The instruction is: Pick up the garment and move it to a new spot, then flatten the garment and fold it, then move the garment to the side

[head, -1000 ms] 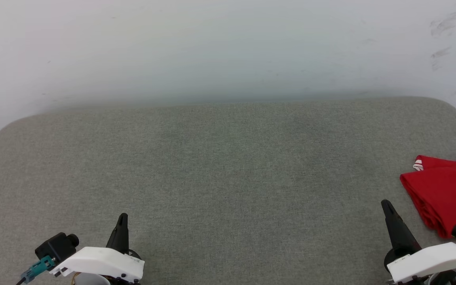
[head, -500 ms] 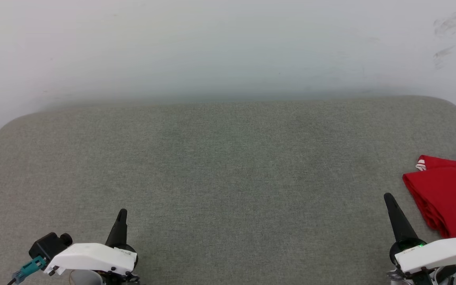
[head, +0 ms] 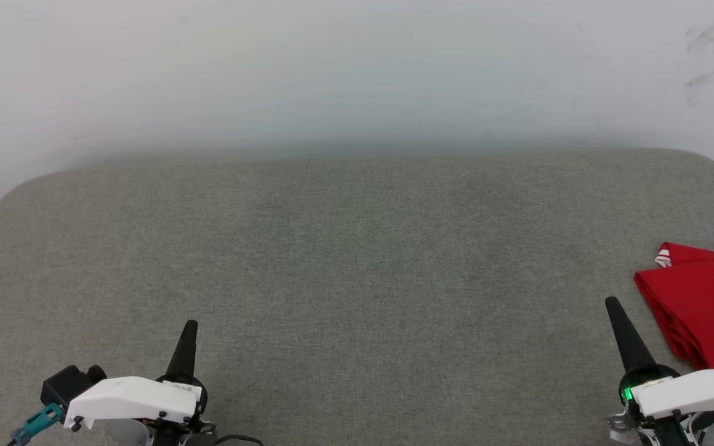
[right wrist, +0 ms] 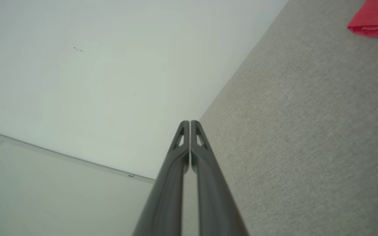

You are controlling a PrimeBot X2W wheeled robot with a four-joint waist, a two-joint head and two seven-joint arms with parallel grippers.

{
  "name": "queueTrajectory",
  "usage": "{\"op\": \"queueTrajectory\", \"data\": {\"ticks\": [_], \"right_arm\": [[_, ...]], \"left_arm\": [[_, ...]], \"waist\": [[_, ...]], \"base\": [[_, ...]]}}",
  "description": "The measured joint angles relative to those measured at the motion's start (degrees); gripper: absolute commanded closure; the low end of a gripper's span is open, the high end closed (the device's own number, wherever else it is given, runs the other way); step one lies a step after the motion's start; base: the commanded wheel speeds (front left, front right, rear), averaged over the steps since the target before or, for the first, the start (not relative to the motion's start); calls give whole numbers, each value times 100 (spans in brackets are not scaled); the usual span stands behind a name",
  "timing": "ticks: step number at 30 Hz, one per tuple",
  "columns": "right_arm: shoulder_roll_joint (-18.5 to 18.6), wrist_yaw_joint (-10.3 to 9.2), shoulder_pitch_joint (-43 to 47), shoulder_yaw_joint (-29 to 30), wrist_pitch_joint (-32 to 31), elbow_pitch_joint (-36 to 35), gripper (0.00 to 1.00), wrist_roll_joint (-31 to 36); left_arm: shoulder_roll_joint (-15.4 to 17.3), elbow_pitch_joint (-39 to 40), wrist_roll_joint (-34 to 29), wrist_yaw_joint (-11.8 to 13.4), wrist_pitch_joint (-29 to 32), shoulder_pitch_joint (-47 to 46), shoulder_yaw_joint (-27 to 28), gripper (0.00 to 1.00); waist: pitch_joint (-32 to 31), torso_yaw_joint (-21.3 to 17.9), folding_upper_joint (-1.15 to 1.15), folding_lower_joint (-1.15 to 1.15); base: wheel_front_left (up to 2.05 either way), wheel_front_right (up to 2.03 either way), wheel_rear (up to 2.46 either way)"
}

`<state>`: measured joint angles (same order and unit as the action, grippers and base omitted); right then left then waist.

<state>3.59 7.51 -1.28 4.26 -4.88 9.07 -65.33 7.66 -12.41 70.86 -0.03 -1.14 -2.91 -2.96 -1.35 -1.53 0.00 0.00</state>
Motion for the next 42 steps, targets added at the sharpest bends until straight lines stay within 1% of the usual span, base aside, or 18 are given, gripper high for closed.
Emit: {"op": "queueTrajectory", "data": {"ticks": [26,27,42], "right_arm": [[-22,0,-224,108,-71,244,100,-1351],[-25,0,-241,124,-78,278,100,-1535],[-37,0,-357,178,-122,401,100,-2168]], "left_arm": [[-225,-80,1100,-371,355,-143,448,100],[-250,-86,1245,-417,405,-182,510,100],[-345,-126,1768,-603,586,-235,722,100]], "waist": [[68,68,0,0],[78,78,0,0],[117,118,0,0]], "base": [[0,0,0],[0,0,0],[0,0,0]]}}
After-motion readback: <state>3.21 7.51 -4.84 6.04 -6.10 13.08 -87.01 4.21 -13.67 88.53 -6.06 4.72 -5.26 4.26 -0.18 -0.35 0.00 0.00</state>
